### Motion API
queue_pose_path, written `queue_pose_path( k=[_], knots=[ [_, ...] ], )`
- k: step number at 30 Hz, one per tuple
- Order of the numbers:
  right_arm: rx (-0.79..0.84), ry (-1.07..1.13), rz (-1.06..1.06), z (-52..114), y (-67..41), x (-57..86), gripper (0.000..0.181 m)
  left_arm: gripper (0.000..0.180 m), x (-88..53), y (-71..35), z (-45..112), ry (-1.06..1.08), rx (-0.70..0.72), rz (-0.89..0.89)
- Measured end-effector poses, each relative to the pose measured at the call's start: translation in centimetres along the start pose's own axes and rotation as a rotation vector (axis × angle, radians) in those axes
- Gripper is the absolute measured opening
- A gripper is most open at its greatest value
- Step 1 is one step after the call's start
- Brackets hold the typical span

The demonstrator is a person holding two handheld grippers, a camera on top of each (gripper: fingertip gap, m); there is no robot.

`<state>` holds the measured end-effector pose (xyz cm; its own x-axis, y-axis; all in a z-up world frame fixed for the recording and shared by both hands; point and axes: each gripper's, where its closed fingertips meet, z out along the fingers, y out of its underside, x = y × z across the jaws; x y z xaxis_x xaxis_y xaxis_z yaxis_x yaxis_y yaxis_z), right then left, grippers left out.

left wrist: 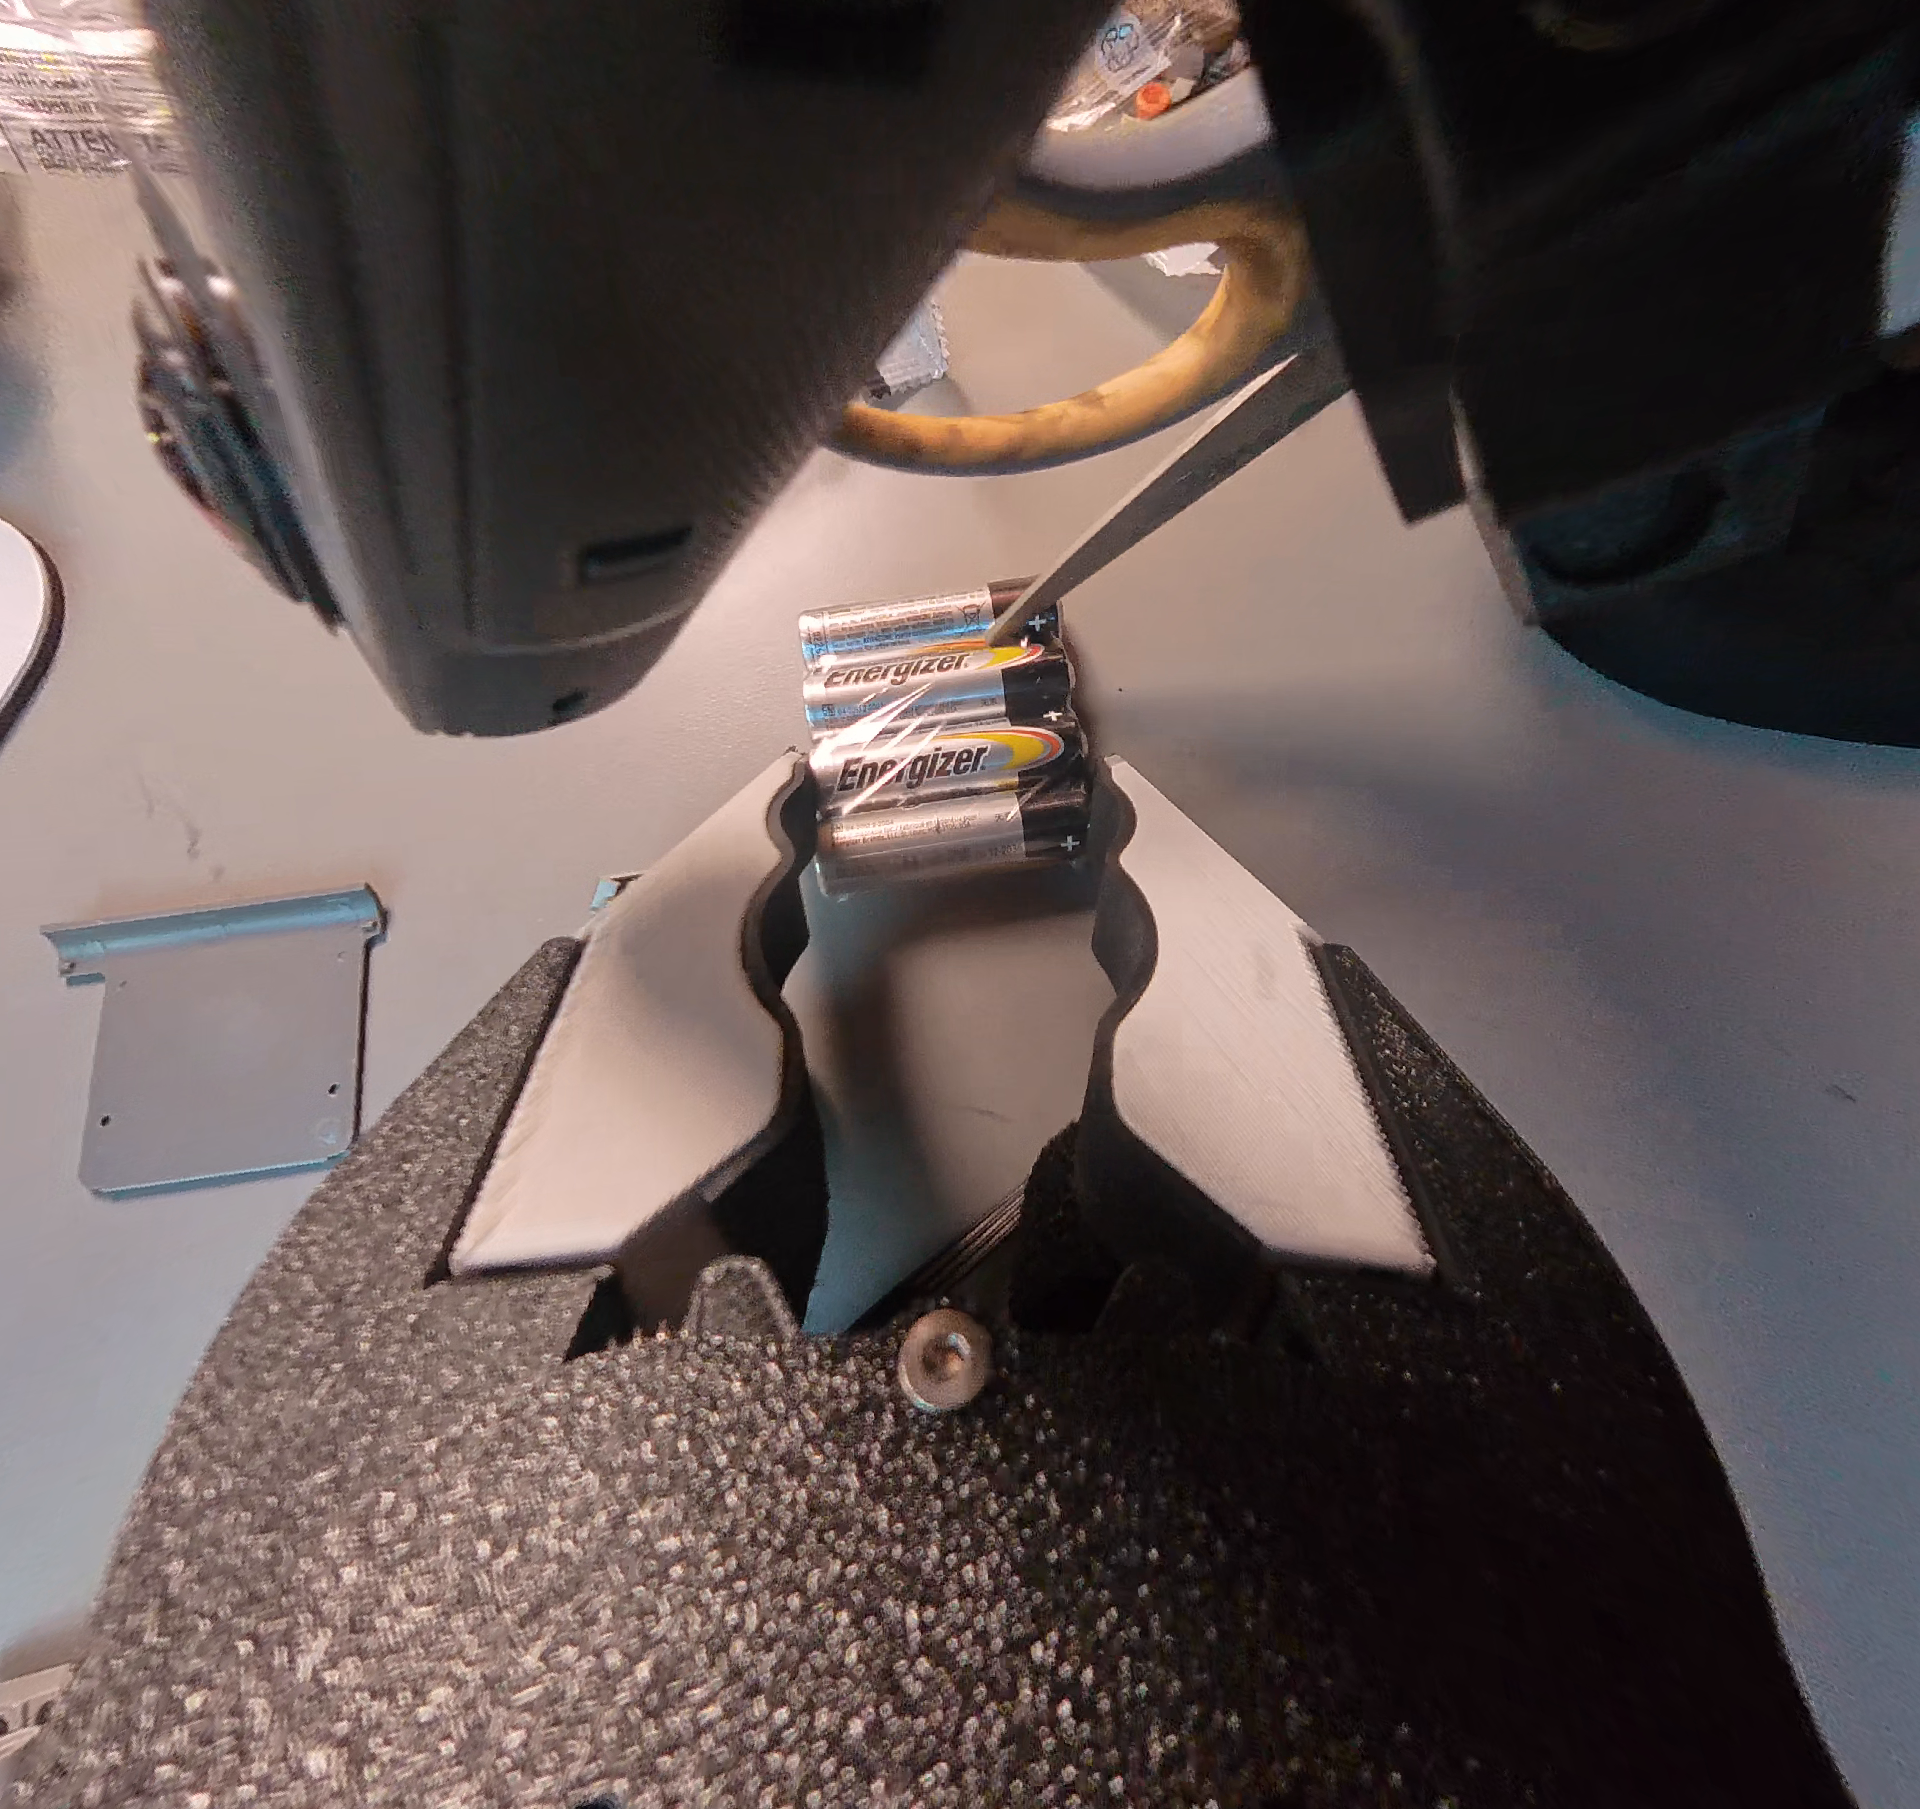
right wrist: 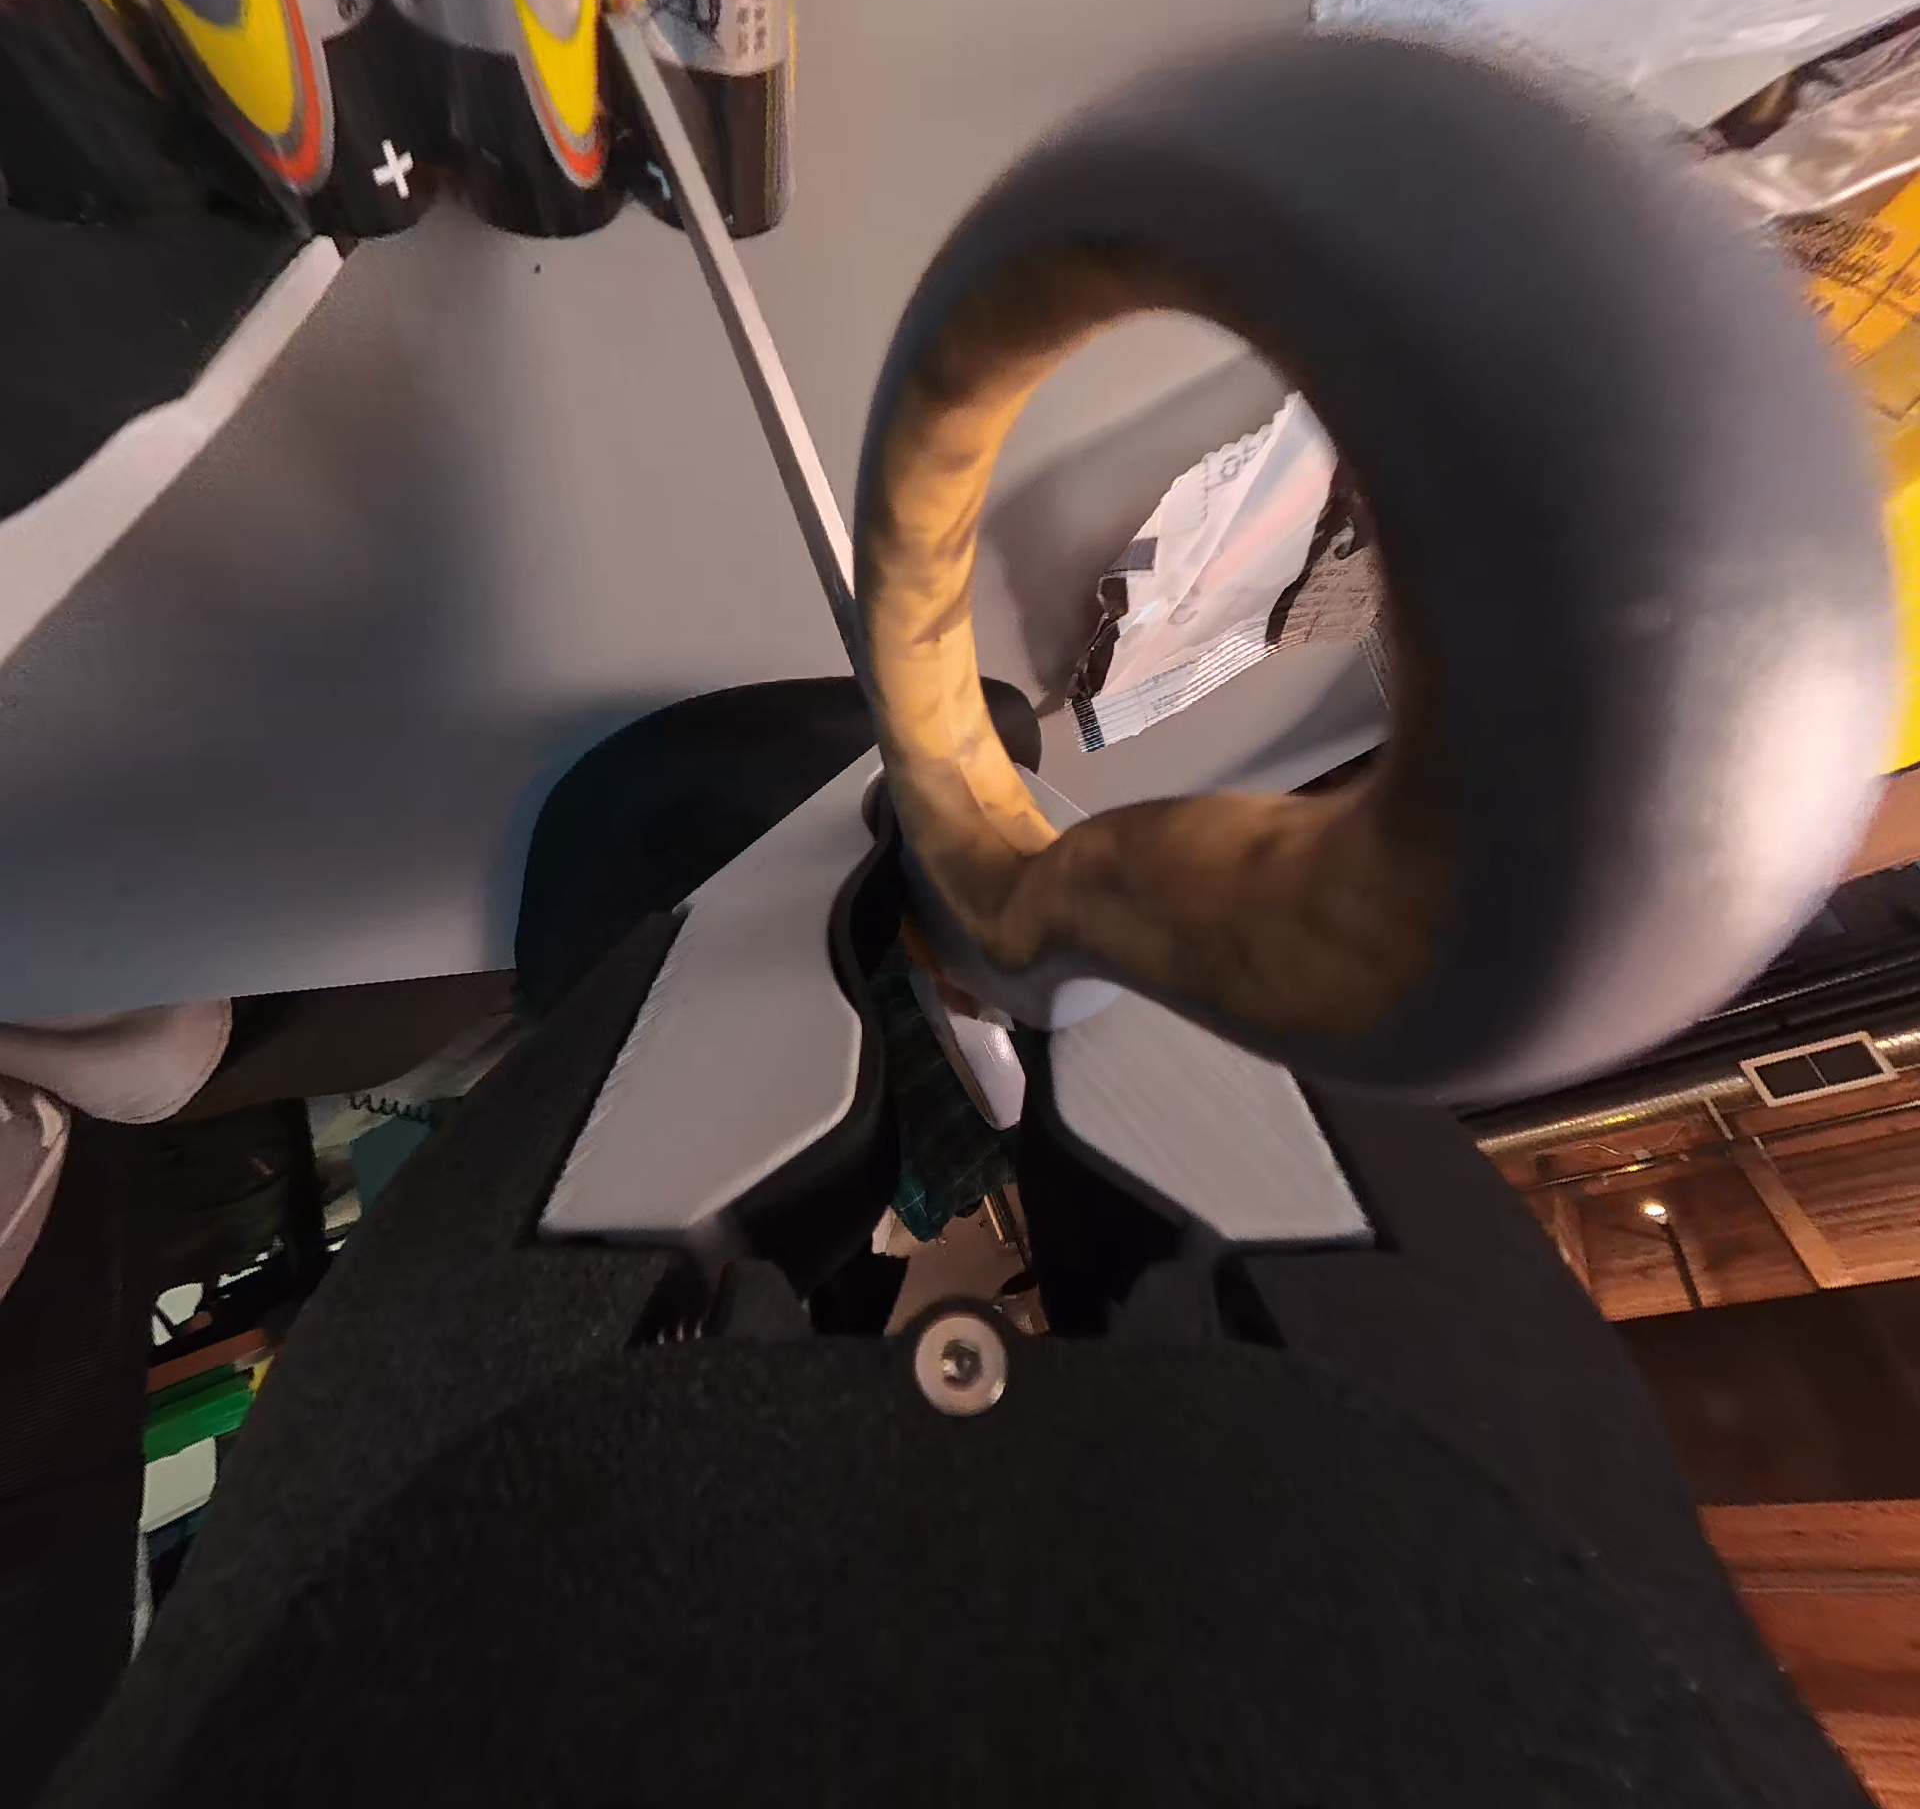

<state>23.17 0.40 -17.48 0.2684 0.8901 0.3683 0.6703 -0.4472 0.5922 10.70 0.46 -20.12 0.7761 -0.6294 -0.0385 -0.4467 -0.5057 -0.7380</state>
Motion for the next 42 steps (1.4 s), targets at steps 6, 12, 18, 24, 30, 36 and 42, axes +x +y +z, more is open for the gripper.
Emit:
queue_pose_path(
  k=[6, 12, 18, 24, 30, 36, 42],
  knots=[
    [0.000, 0.018, 0.005, 0.2, 0.4, 0.0, 0.013, 0.051, 0.0, 0.0, 0.0, 0.011, 0.003, -0.005],
    [0.026, 0.023, 0.009, 0.6, 0.5, 0.0, 0.013, 0.051, 0.1, 0.1, 0.0, 0.013, 0.002, -0.009],
    [0.140, -0.043, 0.019, 1.4, 0.8, -0.7, 0.013, 0.051, -0.4, 0.3, -0.3, 0.011, 0.004, -0.019],
    [0.506, -0.178, 0.105, -1.2, 2.5, -0.6, 0.014, 0.052, -0.6, 0.5, -0.6, 0.029, 0.024, -0.016],
    [1.018, -0.369, 0.139, -7.8, 5.0, -0.5, 0.014, 0.060, -1.0, -3.2, -6.0, 0.074, 0.272, -0.019],
    [1.488, -0.756, -0.030, -14.0, 5.6, -4.2, 0.015, 0.051, 6.6, -9.2, -13.8, 0.625, 0.558, -0.146],
    [1.962, -1.075, 0.040, -19.0, 7.0, -1.6, 0.015, 0.052, 11.2, -9.4, -14.1, 0.861, 0.579, -0.210]
  ],
)
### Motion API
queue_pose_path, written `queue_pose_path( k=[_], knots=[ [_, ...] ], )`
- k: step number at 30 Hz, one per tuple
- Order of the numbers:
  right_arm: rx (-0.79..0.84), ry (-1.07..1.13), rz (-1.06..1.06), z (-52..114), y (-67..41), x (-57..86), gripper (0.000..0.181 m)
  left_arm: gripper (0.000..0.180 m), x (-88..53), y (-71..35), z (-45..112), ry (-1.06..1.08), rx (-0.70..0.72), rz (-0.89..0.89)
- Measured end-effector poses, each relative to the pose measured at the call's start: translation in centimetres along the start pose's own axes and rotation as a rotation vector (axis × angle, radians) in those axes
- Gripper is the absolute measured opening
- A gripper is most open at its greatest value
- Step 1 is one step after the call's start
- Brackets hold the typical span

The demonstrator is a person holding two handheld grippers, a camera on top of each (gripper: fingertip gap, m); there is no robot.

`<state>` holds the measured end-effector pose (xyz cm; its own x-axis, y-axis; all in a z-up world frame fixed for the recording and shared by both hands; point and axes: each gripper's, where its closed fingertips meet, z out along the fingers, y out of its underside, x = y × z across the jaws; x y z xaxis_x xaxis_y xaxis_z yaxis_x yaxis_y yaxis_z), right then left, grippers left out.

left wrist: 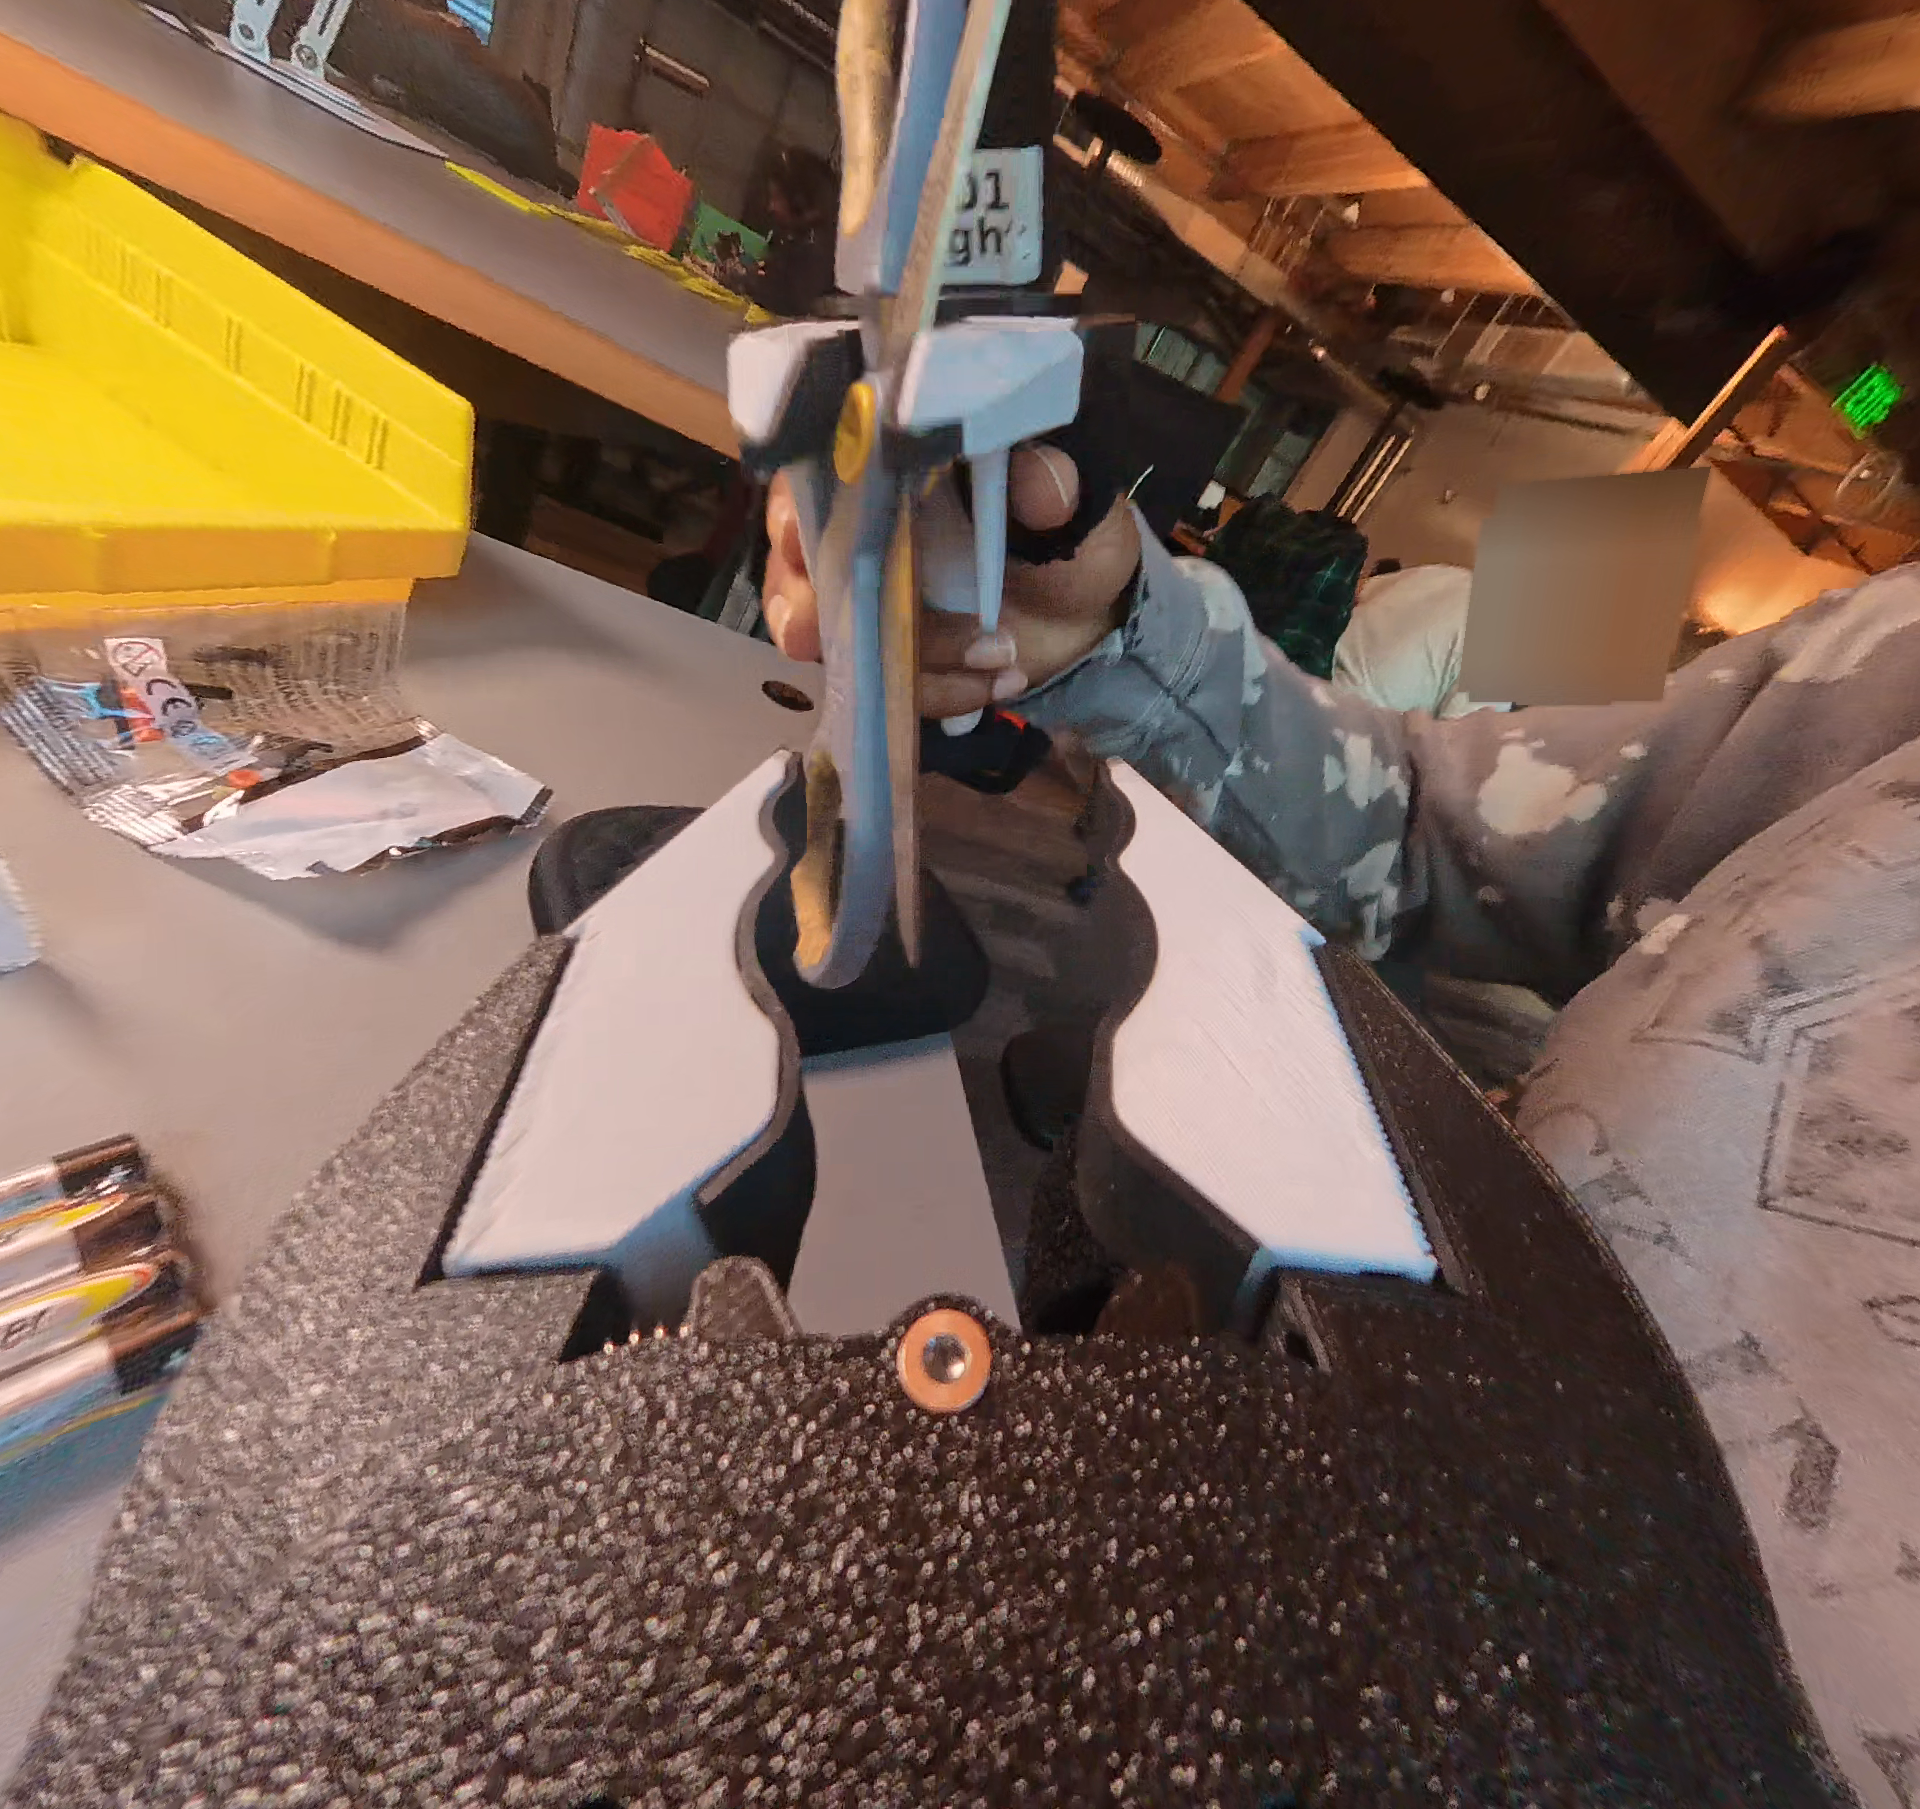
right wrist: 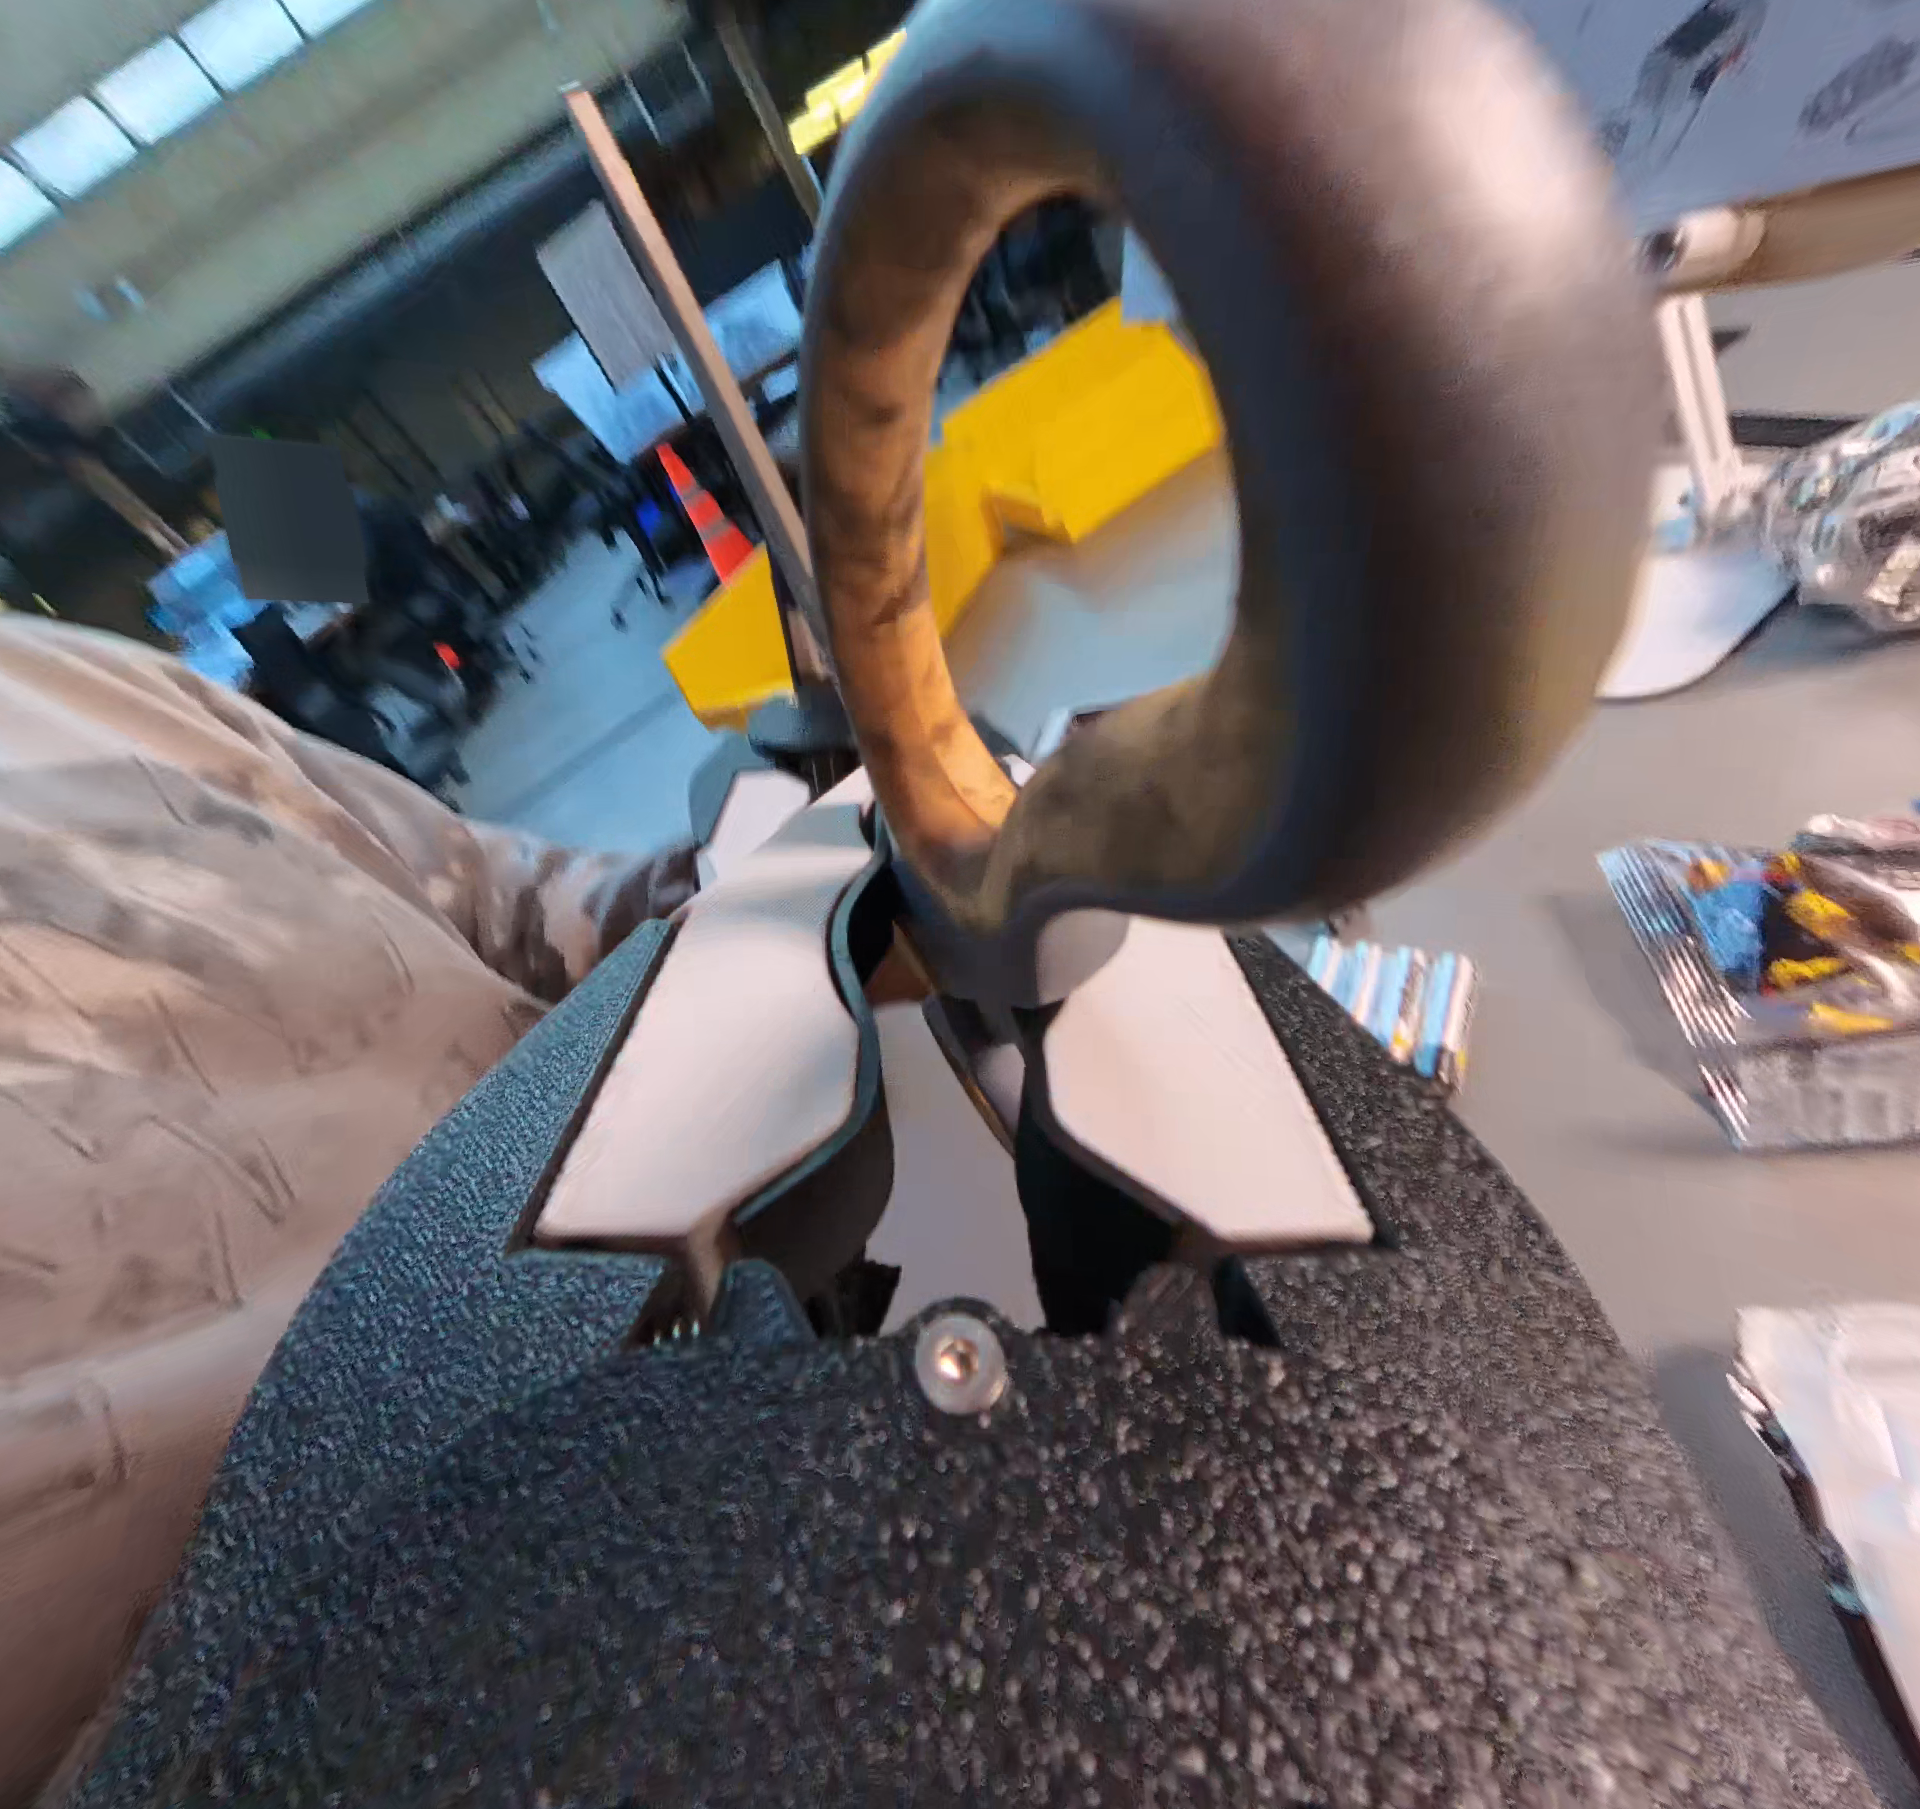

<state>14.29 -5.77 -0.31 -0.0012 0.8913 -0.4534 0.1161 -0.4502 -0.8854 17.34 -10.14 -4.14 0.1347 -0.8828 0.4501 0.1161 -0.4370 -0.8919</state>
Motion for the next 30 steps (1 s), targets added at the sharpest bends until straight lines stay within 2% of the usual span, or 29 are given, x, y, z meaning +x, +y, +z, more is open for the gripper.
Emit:
queue_pose_path(
  k=[4, 5, 6, 8, 12, 15, 18, 22, 24, 27, 29, 30],
  knots=[
    [0.353, -0.114, 0.194, -0.7, -3.4, 1.8, 0.015, 0.040, -2.3, -0.6, 1.4, -0.135, 0.042, 0.067],
    [0.426, -0.136, 0.236, -0.9, -3.9, 2.4, 0.015, 0.031, -2.9, -1.1, 1.3, -0.165, 0.079, 0.068],
    [0.481, -0.152, 0.268, -1.1, -4.3, 2.9, 0.014, 0.017, -3.6, -2.0, 0.9, -0.202, 0.143, 0.062],
    [0.520, -0.183, 0.293, -1.0, -4.4, 3.4, 0.014, 0.015, -4.2, -3.2, -0.1, -0.220, 0.236, 0.017],
    [0.497, -0.147, 0.267, -0.4, -4.0, 4.3, 0.015, 0.009, -4.8, -3.6, -1.3, -0.228, 0.284, -0.016],
    [0.455, -0.170, 0.204, -0.6, -3.7, 3.8, 0.035, 0.008, -4.8, -4.4, -2.4, -0.194, 0.328, -0.096],
    [0.371, -0.176, 0.134, -0.5, -2.6, 2.7, 0.052, 0.008, -4.3, -5.5, -3.4, -0.174, 0.332, -0.086],
    [0.390, -0.176, 0.115, -3.0, -3.0, 2.3, 0.054, 0.007, -3.0, -7.5, -6.0, -0.139, 0.361, -0.057],
    [0.381, -0.160, 0.087, -3.9, -2.8, 2.2, 0.033, 0.008, -2.3, -8.2, -7.3, -0.126, 0.381, -0.048],
    [0.390, -0.134, 0.057, -4.5, -3.2, 1.8, 0.015, 0.007, -1.4, -8.4, -8.8, -0.133, 0.370, -0.027],
    [0.275, -0.130, 0.002, -3.5, -2.2, 0.8, 0.000, 0.007, -0.9, -8.6, -9.8, -0.146, 0.385, -0.019],
    [0.213, -0.133, -0.023, -2.7, -1.6, 0.2, 0.002, 0.007, -0.5, -8.8, -10.3, -0.142, 0.404, -0.023]
  ],
)
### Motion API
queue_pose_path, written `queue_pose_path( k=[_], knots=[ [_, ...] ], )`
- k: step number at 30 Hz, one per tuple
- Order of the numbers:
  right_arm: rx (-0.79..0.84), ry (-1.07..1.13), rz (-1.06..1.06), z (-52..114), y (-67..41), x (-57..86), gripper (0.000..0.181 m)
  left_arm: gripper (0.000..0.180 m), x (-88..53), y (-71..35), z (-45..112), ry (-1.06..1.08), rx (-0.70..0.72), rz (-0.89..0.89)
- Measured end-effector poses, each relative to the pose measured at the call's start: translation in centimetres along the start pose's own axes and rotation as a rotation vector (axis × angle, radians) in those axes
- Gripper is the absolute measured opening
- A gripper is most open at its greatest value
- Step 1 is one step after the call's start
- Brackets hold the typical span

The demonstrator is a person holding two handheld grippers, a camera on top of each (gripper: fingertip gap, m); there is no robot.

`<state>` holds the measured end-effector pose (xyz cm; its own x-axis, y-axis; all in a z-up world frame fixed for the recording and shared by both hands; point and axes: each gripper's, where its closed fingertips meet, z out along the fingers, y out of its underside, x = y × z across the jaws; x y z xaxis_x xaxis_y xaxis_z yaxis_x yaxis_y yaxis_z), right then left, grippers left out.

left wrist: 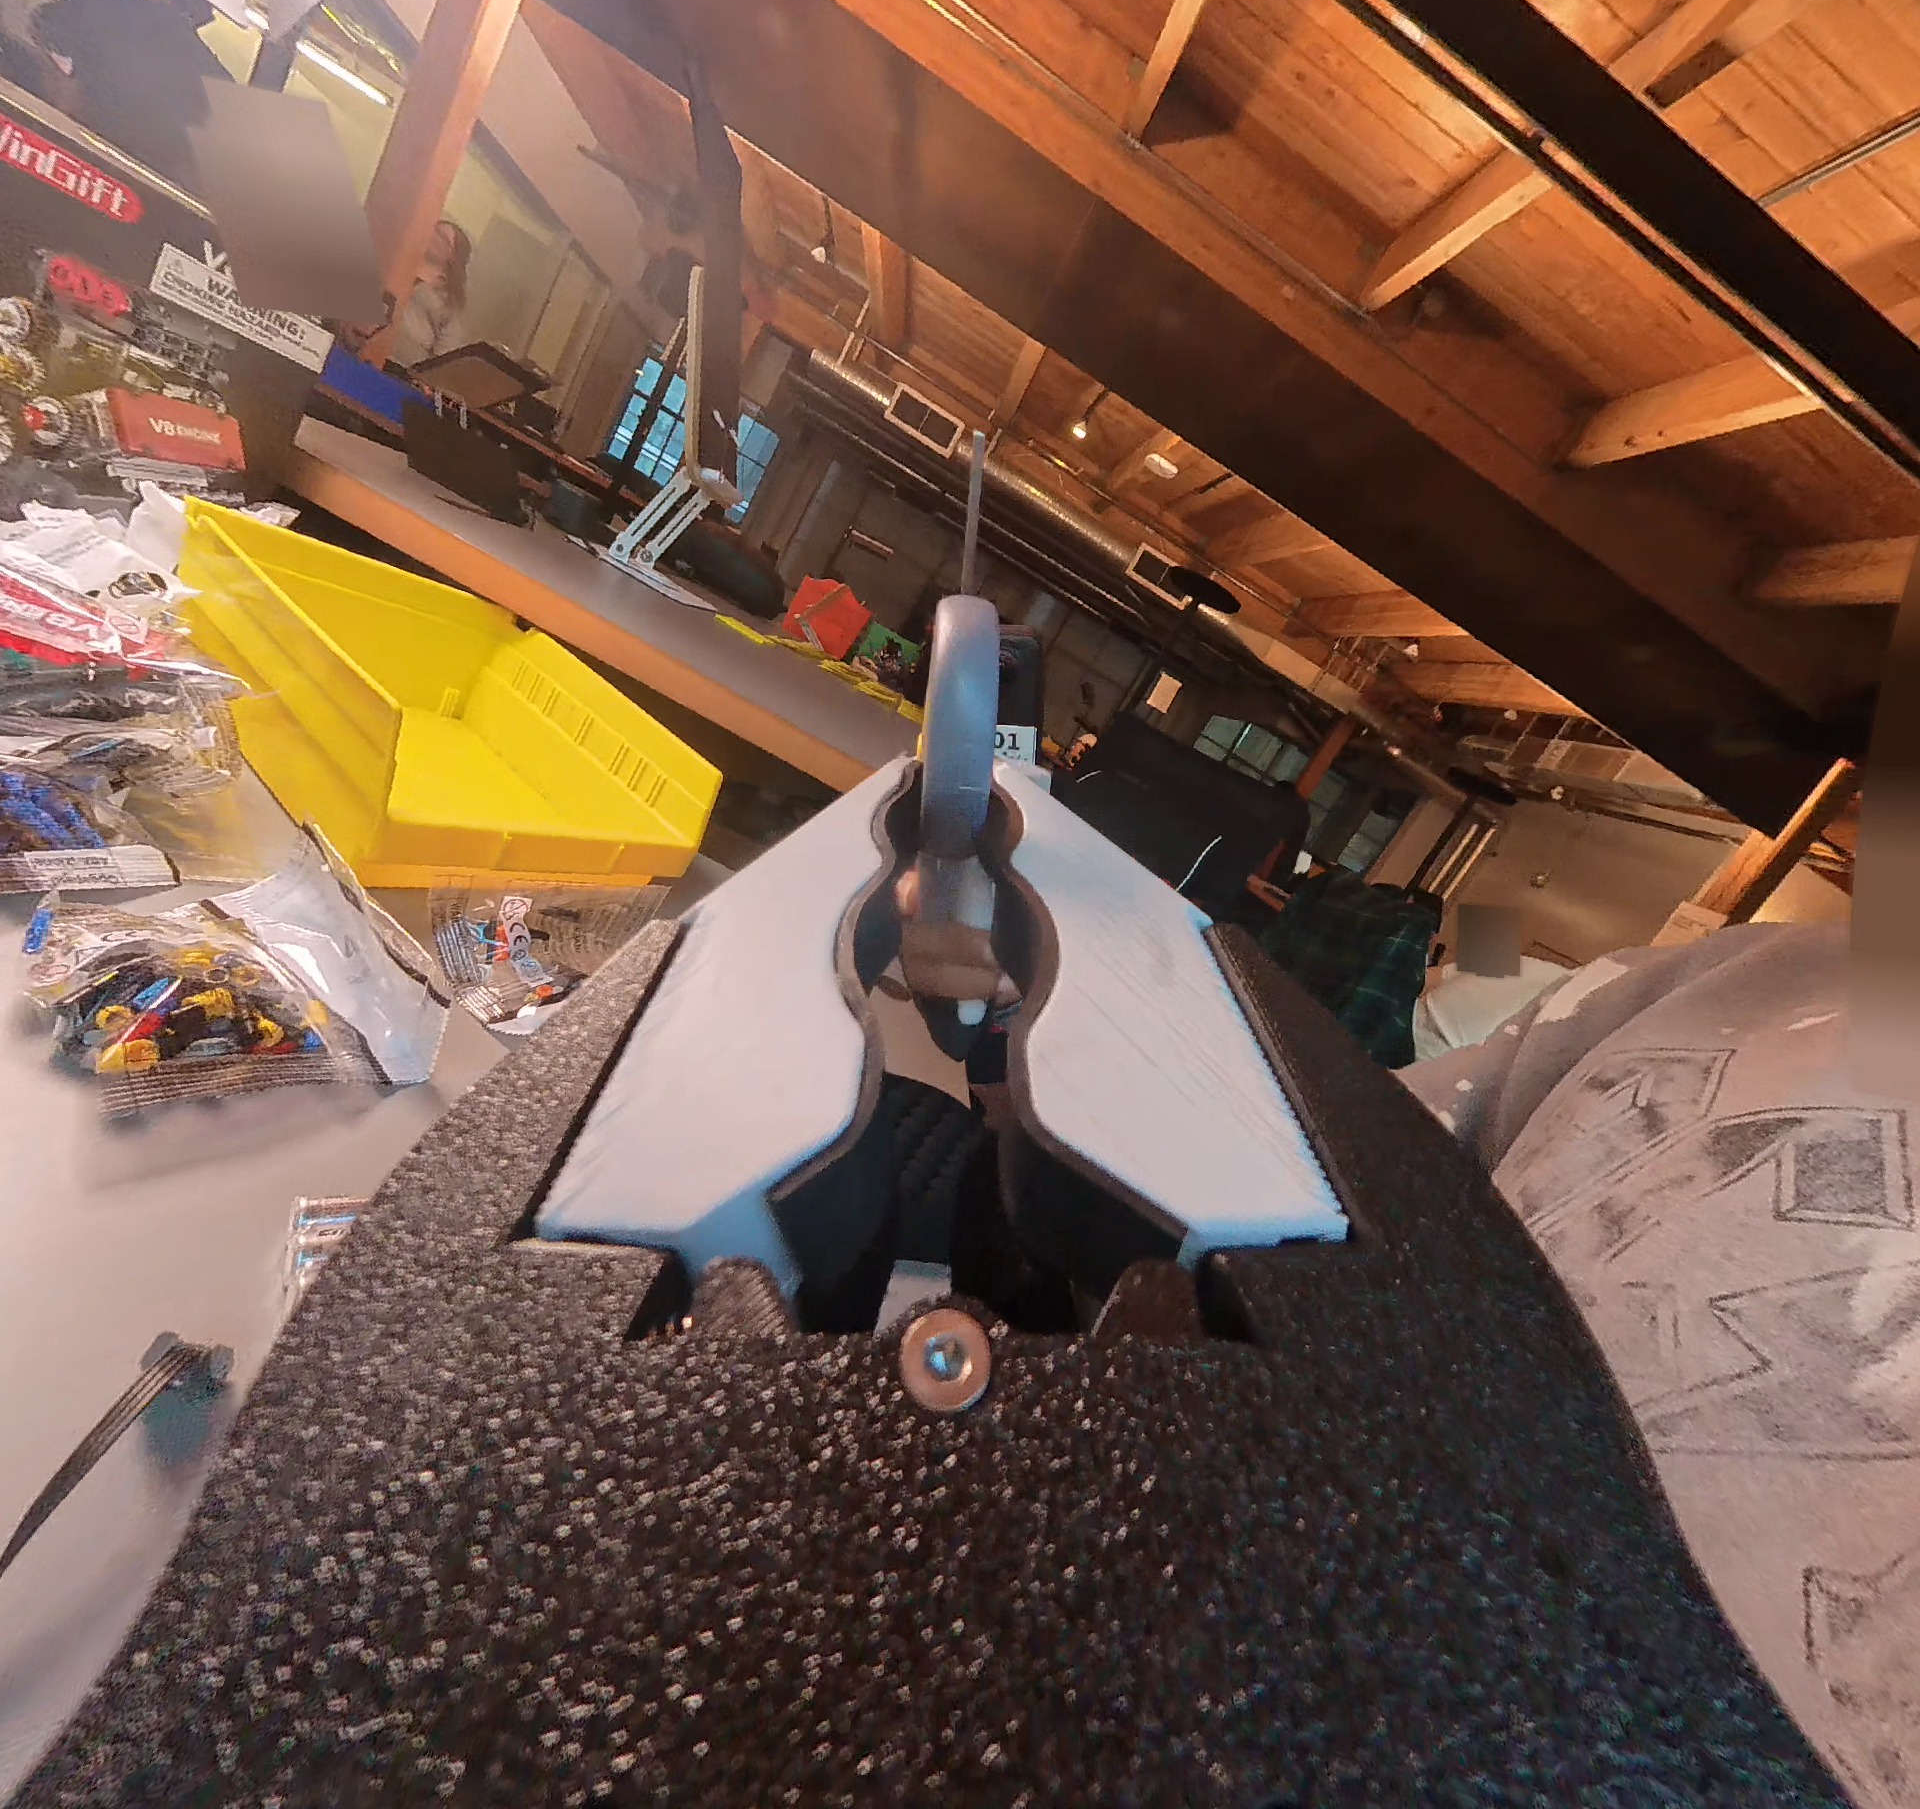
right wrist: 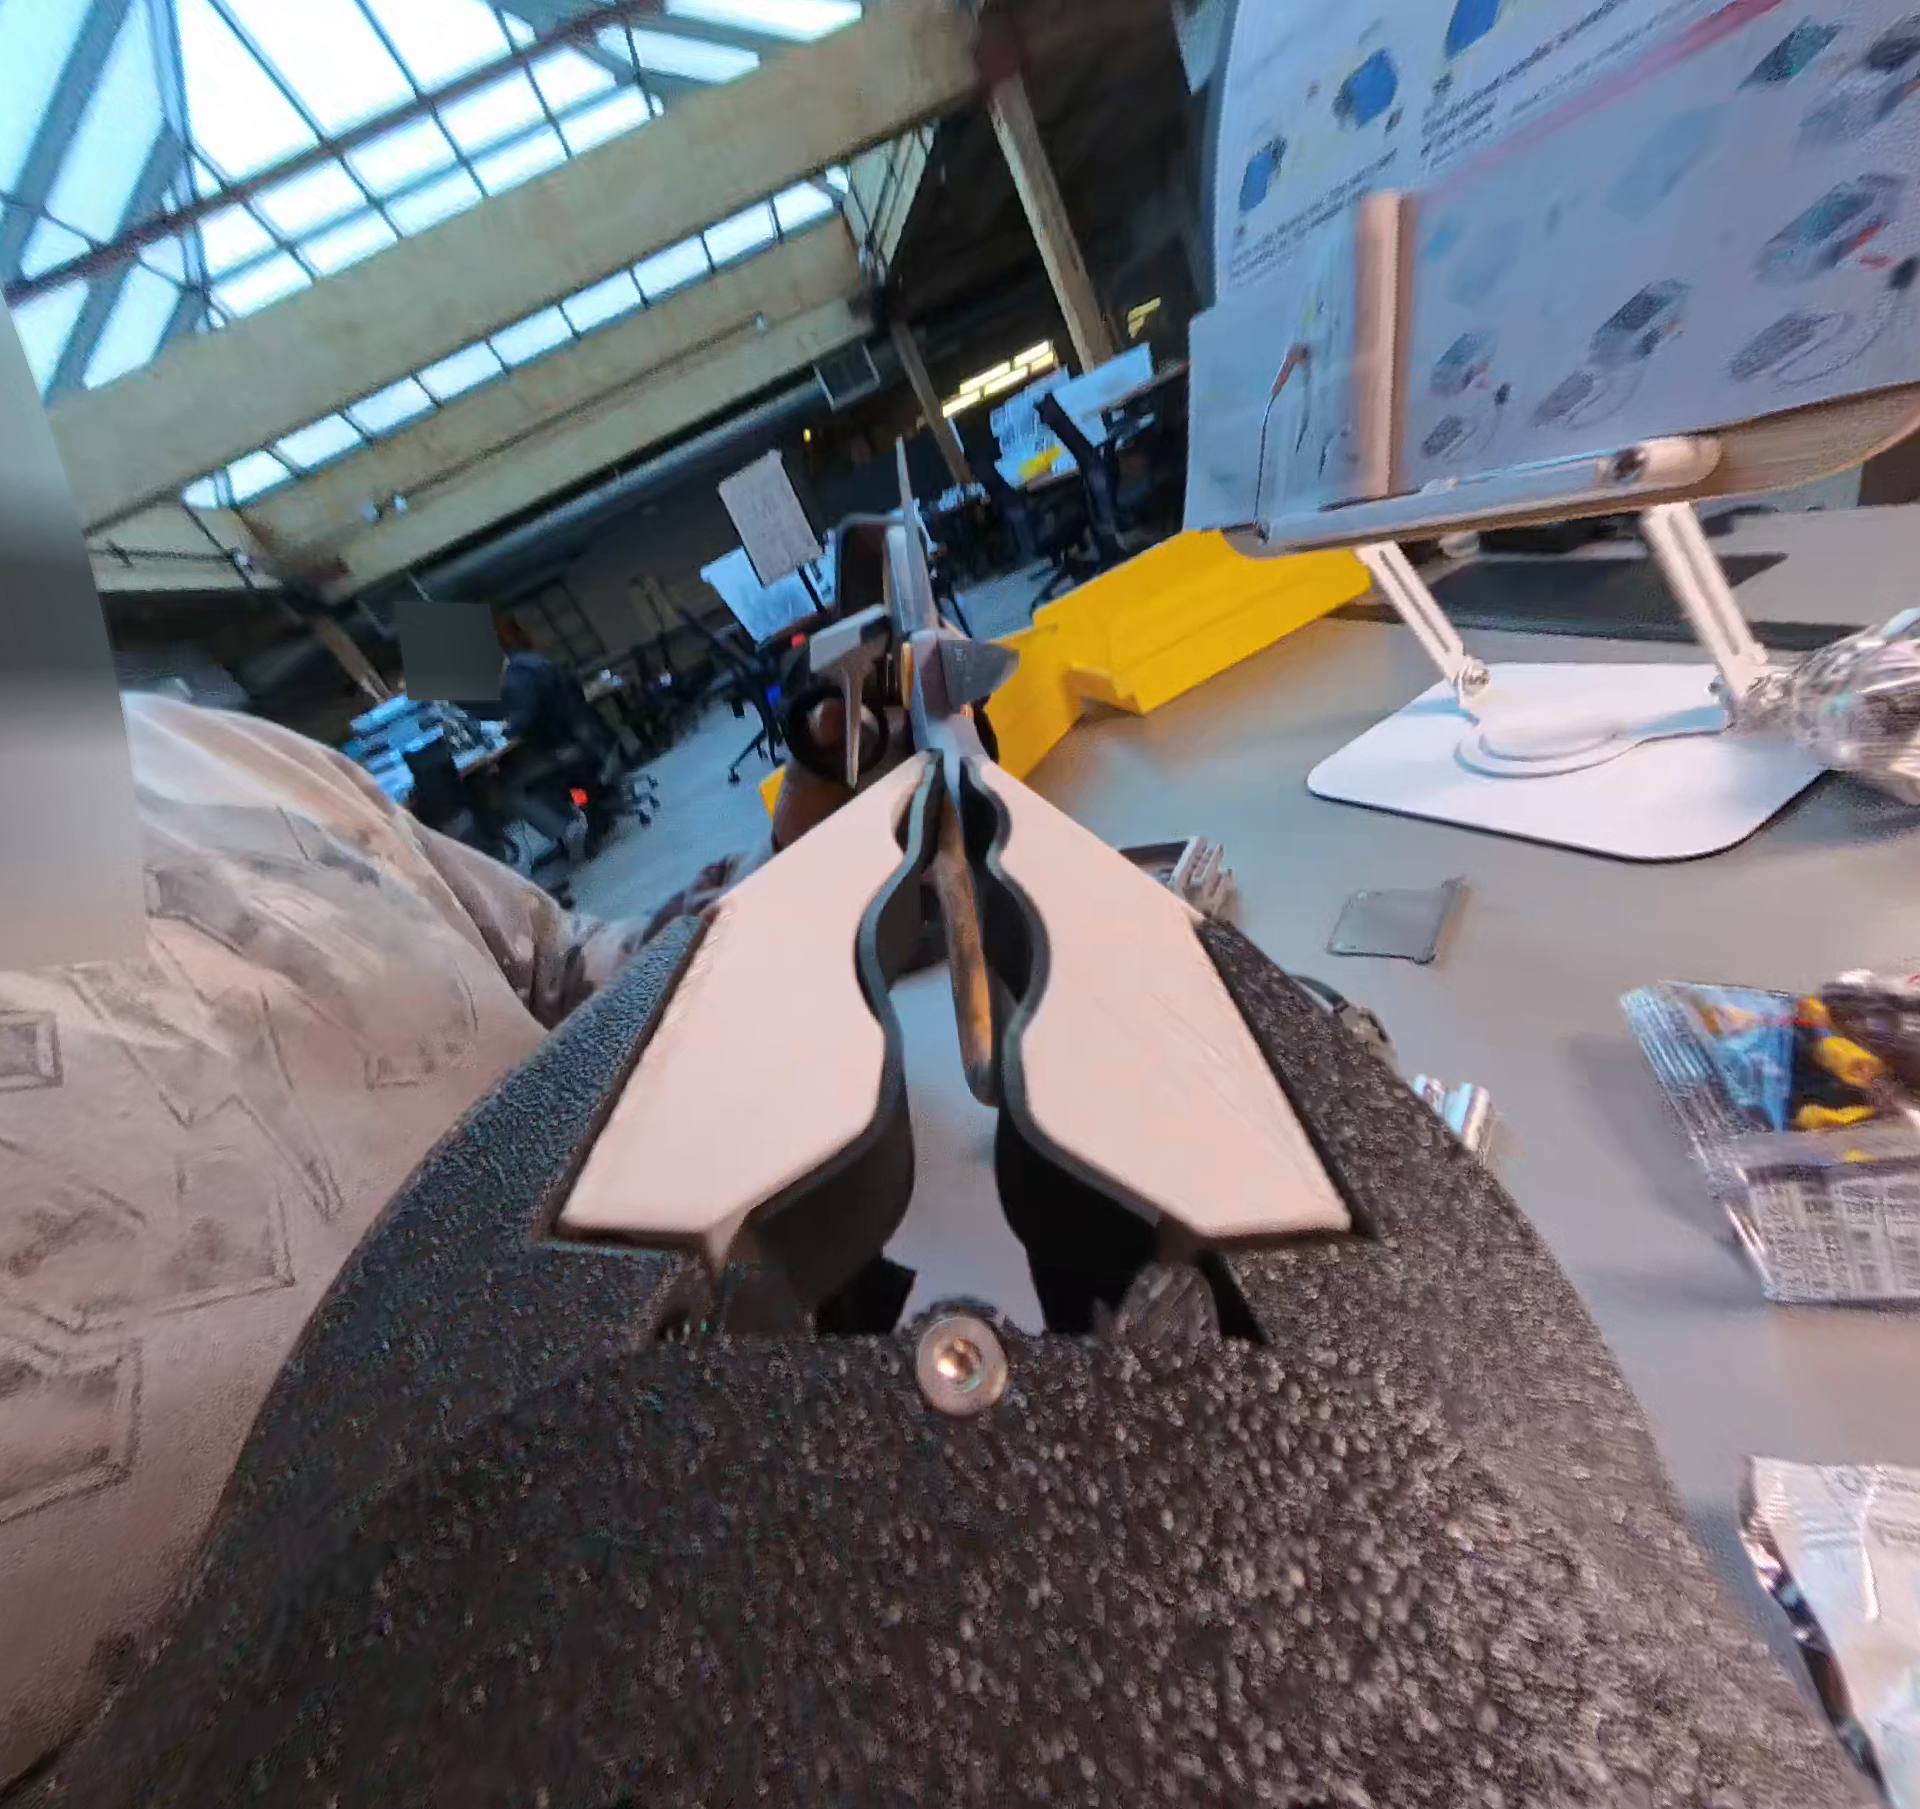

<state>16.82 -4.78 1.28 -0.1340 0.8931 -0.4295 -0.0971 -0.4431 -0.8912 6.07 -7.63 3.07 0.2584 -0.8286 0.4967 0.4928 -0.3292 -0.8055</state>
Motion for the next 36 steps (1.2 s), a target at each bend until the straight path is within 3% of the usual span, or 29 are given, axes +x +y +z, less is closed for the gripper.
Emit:
queue_pose_path(
  k=[2, 4, 10, 13, 16, 19, 21, 22, 24, 31, 36],
  knots=[
    [-0.063, 0.039, -0.017, 1.2, 0.8, -0.1, 0.028, 0.006, 0.7, -1.1, -1.0, 0.006, 0.054, -0.007],
    [-0.093, 0.048, -0.044, 1.8, 1.5, -0.3, 0.040, 0.005, 1.2, -1.7, -1.9, 0.002, 0.081, 0.012],
    [-0.240, 0.001, -0.081, 4.0, 7.3, -1.8, 0.071, 0.005, 1.2, -3.7, -4.6, -0.031, 0.219, -0.031],
    [-0.213, -0.048, -0.044, 5.5, 9.4, -3.5, 0.078, 0.005, 1.1, -5.3, -5.6, -0.043, 0.308, -0.036],
    [-0.113, 0.010, -0.014, 7.2, 10.5, -3.3, 0.069, 0.005, 1.3, -7.1, -6.1, -0.034, 0.398, -0.050],
    [0.064, 0.034, -0.004, 8.8, 8.7, -3.4, 0.040, 0.005, 1.1, -8.0, -5.8, -0.047, 0.445, -0.038],
    [0.126, 0.030, -0.054, 9.0, 6.7, -3.5, 0.007, 0.006, 0.8, -8.1, -5.5, -0.067, 0.447, -0.028],
    [0.097, 0.036, -0.073, 9.0, 6.3, -3.3, 0.007, 0.005, 0.7, -8.3, -5.7, -0.072, 0.452, -0.030],
    [0.056, 0.045, -0.080, 8.7, 5.3, -3.0, 0.007, 0.006, 0.2, -8.2, -5.9, -0.114, 0.405, -0.009],
    [0.037, -0.025, -0.073, 6.4, -0.2, -3.4, 0.006, 0.009, 1.0, -7.3, -6.0, -0.122, 0.036, 0.138],
    [-0.088, -0.055, -0.119, 6.4, -1.9, -3.5, 0.006, 0.010, 1.8, -5.9, -6.9, -0.051, -0.376, 0.202]
  ],
)
